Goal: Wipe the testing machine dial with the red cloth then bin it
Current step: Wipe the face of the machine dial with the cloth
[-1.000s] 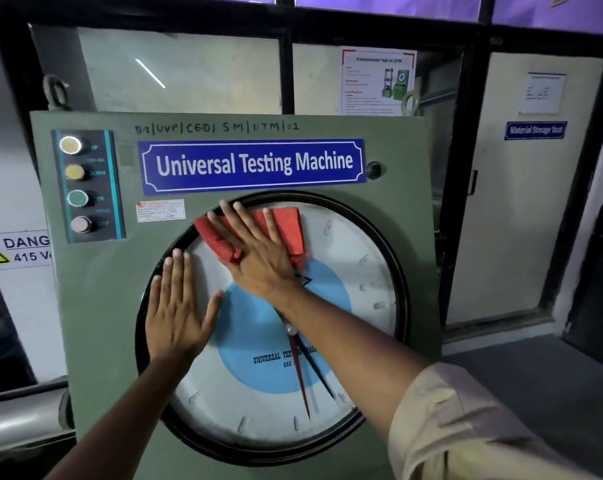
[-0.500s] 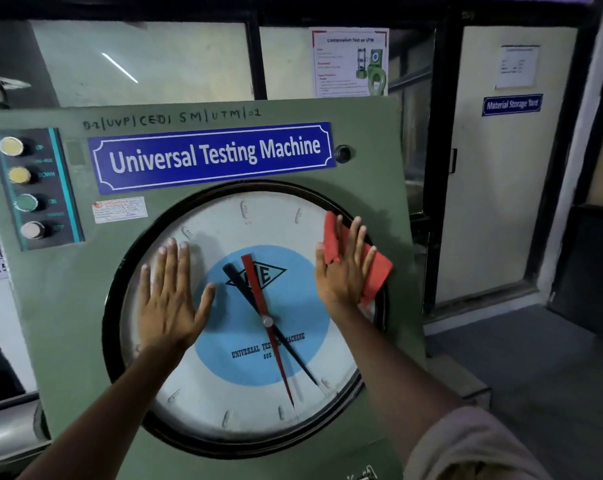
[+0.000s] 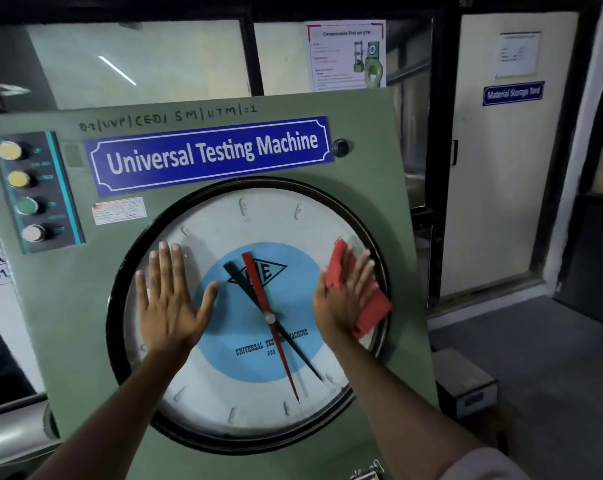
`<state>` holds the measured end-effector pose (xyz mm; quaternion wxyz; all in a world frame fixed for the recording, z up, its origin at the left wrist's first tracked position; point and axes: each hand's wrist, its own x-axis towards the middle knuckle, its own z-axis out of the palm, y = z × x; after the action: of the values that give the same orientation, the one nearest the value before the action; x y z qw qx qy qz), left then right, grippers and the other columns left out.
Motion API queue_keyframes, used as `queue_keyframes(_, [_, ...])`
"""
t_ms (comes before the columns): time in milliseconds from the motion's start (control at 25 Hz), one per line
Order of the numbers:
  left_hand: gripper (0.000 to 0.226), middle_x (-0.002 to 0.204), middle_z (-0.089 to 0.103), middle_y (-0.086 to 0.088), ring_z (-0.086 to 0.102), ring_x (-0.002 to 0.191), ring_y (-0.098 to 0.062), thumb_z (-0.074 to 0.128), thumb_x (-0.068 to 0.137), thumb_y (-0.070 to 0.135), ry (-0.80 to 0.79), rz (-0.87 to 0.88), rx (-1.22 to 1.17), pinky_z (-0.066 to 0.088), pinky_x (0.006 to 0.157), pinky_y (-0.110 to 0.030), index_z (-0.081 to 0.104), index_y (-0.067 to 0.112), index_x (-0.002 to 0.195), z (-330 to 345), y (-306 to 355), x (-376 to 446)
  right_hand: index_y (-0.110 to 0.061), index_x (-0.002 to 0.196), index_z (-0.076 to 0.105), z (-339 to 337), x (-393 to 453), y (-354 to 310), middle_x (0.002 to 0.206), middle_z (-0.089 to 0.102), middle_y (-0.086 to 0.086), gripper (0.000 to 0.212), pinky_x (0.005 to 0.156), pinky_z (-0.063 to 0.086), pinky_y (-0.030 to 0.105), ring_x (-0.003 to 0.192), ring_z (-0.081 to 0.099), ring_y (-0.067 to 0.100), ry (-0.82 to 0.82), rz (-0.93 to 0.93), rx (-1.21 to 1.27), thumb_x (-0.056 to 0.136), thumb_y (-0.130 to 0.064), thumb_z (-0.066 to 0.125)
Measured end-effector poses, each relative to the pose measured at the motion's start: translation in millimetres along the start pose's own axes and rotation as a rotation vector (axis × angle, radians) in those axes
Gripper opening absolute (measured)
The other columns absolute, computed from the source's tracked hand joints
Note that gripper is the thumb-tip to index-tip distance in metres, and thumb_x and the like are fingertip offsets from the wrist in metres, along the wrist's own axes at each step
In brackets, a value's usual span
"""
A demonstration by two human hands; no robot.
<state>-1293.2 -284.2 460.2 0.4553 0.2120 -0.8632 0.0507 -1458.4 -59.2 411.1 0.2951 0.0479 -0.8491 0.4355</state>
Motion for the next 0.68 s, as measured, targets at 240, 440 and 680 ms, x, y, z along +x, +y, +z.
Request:
queue_keyframes(240, [0.107, 0.181, -0.002, -0.008, 0.006, 0.169, -0.026, 0.034, 0.096, 0.076, 0.049, -0.036, -0.014, -0.008, 0.136, -0.039, 0.005, 0.008, 0.173, 4.0, -8.9, 1.4, -0.031, 0.172, 0.001, 13.3, 8.0, -116.8, 0.18, -0.005, 0.005, 0.085, 0.131, -0.003, 0.061, 0.166, -0.006, 0.03, 0.015, -0.457, -0.09, 0.097, -0.055, 0.034])
queue_keyframes(440, [0.106, 0.181, 0.006, -0.011, 0.009, 0.169, -0.028, 0.034, 0.095, 0.076, 0.067, -0.076, -0.017, -0.005, 0.137, -0.043, 0.013, 0.005, 0.172, 6.1, -13.1, -6.4, -0.037, 0.171, 0.006, 20.8, -4.4, -116.5, 0.181, -0.001, -0.003, 0.096, 0.132, 0.004, 0.06, 0.167, -0.004, 0.02, -0.056, -0.998, -0.208, 0.089, -0.051, 0.054])
queue_keyframes(680, [0.101, 0.182, 0.004, -0.004, 0.007, 0.169, -0.022, 0.032, 0.098, 0.075, 0.04, -0.009, 0.01, 0.005, 0.138, -0.046, 0.01, 0.011, 0.173, 2.9, -31.8, -18.8, -0.039, 0.171, 0.0, -9.5, 36.9, -53.7, 0.18, -0.005, -0.001, 0.08, 0.132, 0.007, 0.059, 0.166, -0.002, 0.02, -0.063, -0.842, -0.332, 0.106, -0.049, 0.045])
